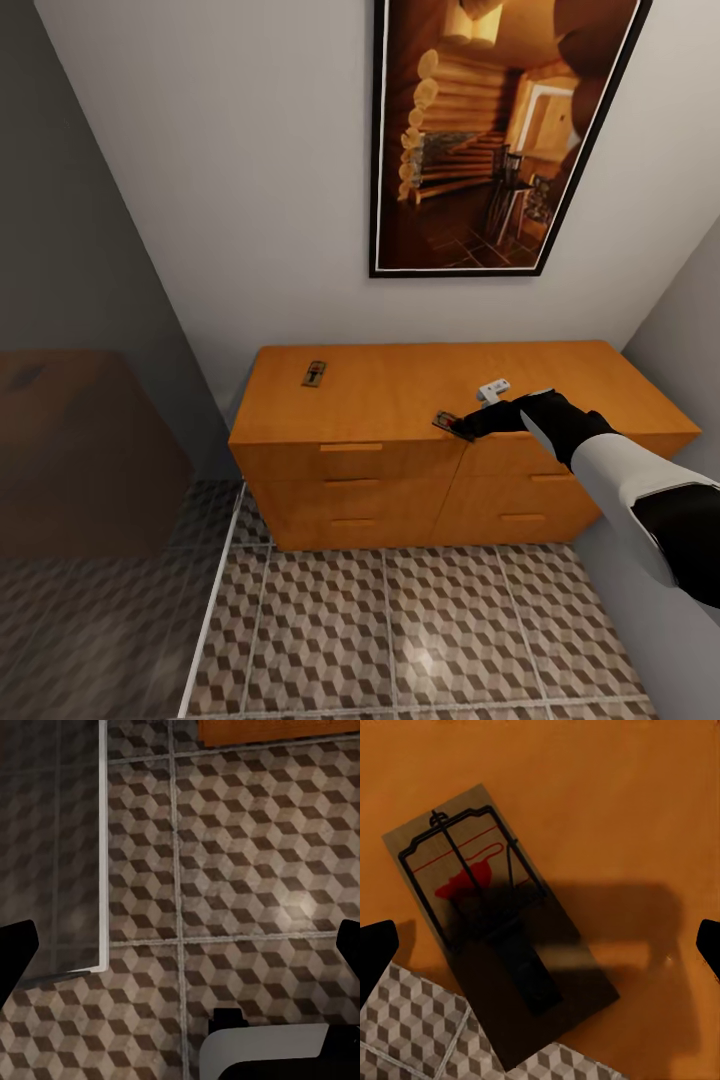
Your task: Take the four mousetraps from the cabinet in the bathroom and place them on the bathroom floor. Make sure all four end up on the same floor surface, and ensure that at least two of them are either under or directly next to the same bathroom sink.
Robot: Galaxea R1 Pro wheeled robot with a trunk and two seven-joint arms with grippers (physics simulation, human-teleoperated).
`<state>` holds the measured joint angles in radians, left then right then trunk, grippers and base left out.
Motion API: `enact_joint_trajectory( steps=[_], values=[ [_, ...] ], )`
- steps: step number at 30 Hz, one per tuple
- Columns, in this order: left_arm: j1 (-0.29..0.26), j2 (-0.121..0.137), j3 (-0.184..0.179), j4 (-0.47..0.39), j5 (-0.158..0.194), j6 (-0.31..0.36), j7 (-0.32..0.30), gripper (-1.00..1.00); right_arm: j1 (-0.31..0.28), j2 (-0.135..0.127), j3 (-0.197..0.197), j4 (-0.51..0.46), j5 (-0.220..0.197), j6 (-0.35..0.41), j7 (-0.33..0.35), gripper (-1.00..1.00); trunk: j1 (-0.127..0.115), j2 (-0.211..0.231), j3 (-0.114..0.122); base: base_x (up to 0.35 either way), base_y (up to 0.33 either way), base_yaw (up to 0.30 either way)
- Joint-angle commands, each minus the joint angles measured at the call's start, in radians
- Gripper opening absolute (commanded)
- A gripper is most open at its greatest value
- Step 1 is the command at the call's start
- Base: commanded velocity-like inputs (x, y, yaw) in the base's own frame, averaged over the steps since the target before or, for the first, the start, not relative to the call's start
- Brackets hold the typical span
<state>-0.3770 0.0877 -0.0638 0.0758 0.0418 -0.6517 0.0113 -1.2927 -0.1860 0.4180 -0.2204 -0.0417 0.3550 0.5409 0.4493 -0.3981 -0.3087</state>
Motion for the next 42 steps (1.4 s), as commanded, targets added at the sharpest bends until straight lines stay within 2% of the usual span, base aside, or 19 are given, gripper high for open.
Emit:
enact_joint_trajectory(
  steps=[1,42],
  values=[
    [-0.002,0.000,-0.007,0.004,0.004,-0.006,0.001,1.00,-0.001,-0.001,0.003,-0.002,-0.004,0.007,0.002,1.00,0.001,-0.002,-0.002,0.050,0.000,0.000],
    [-0.002,0.000,-0.007,0.004,0.004,-0.006,0.001,1.00,0.000,-0.003,0.005,0.000,-0.004,0.007,0.002,1.00,0.001,-0.002,-0.010,0.003,0.000,0.000]
  ],
)
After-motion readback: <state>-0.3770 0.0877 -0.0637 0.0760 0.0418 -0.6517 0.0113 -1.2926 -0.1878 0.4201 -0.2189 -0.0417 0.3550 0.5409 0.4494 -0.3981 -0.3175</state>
